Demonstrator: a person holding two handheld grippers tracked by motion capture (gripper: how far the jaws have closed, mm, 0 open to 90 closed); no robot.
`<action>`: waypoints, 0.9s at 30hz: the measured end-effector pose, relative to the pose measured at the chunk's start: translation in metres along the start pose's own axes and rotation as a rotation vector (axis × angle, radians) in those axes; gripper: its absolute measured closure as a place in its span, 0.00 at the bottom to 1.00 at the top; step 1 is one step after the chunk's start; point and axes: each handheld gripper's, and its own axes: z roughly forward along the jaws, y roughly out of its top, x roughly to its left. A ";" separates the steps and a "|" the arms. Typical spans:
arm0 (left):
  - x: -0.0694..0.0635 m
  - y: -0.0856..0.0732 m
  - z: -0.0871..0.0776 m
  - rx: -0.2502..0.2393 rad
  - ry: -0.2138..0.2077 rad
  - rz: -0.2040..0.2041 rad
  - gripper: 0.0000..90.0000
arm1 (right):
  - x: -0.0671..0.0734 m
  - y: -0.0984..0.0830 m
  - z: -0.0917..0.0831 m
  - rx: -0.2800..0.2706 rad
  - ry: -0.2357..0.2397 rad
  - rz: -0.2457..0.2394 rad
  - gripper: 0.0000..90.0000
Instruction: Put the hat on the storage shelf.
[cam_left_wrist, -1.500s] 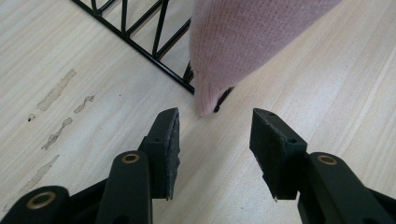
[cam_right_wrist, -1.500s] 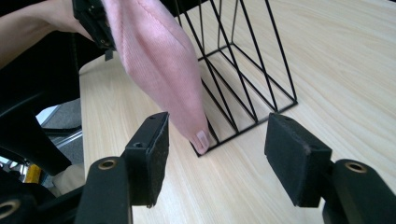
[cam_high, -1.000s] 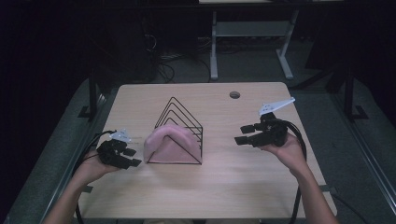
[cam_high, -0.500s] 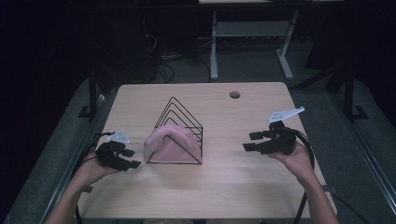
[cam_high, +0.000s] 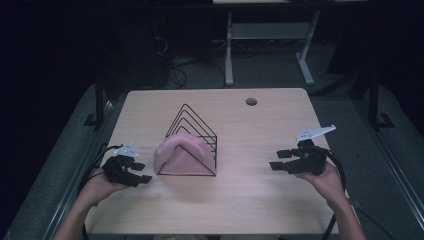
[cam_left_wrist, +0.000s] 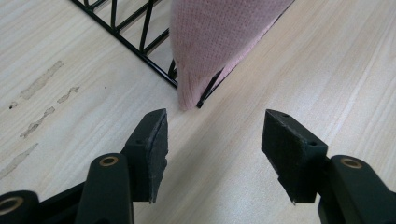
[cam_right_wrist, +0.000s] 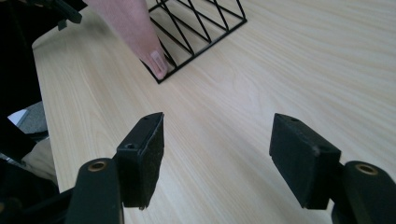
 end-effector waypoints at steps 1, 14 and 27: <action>0.000 0.000 0.000 0.005 0.000 0.006 0.45 | 0.000 -0.002 -0.001 0.005 -0.003 0.002 0.39; 0.001 -0.005 -0.002 -0.010 0.017 -0.017 0.41 | -0.006 -0.026 -0.002 0.038 -0.030 0.030 0.39; -0.006 -0.012 0.000 -0.043 0.029 -0.028 0.40 | -0.010 -0.059 -0.004 0.036 -0.061 0.074 0.38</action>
